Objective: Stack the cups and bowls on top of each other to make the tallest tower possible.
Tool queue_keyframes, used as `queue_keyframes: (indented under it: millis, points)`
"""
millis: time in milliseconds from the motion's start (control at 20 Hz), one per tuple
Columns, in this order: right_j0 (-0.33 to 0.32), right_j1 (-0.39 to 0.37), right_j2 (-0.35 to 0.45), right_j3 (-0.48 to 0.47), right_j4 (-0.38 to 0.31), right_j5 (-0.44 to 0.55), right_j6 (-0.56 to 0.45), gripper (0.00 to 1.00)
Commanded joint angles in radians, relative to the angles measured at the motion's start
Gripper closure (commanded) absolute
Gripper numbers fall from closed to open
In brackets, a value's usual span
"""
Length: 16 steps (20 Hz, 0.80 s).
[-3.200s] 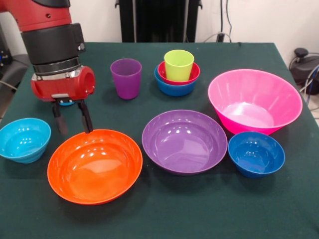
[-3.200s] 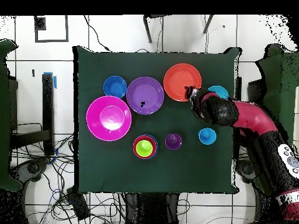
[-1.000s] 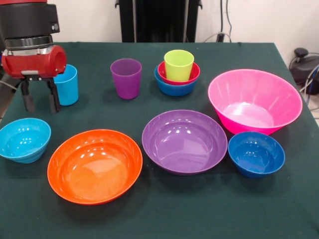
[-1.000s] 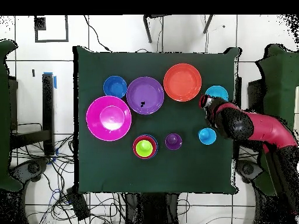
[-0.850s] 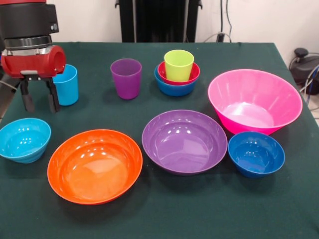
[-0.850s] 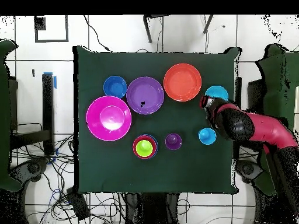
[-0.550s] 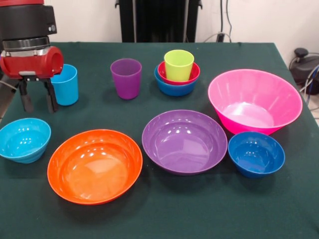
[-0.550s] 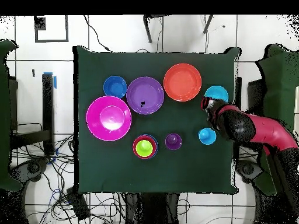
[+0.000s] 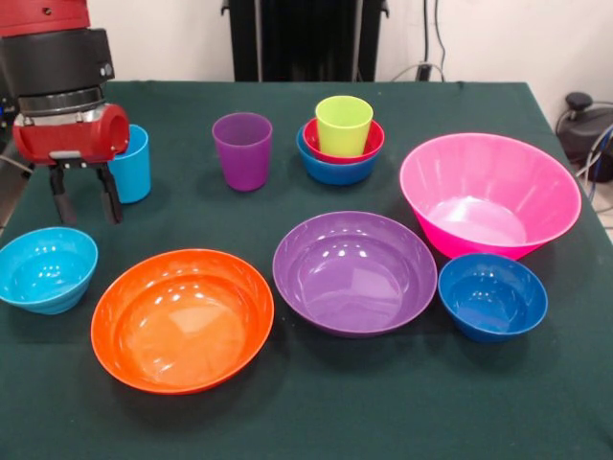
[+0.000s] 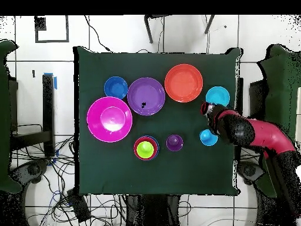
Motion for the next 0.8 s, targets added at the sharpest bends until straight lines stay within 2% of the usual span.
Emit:
queue_keyframes:
  millis: [50, 350, 800]
  points:
    - [0.014, 0.102, 0.036, -0.011, -0.101, 0.121, -0.406, 0.0]
    - [0.025, 0.11, 0.037, -0.045, -0.077, 0.151, -0.416, 0.0]
    - [0.015, 0.155, 0.044, -0.091, -0.077, 0.172, -0.466, 0.0]
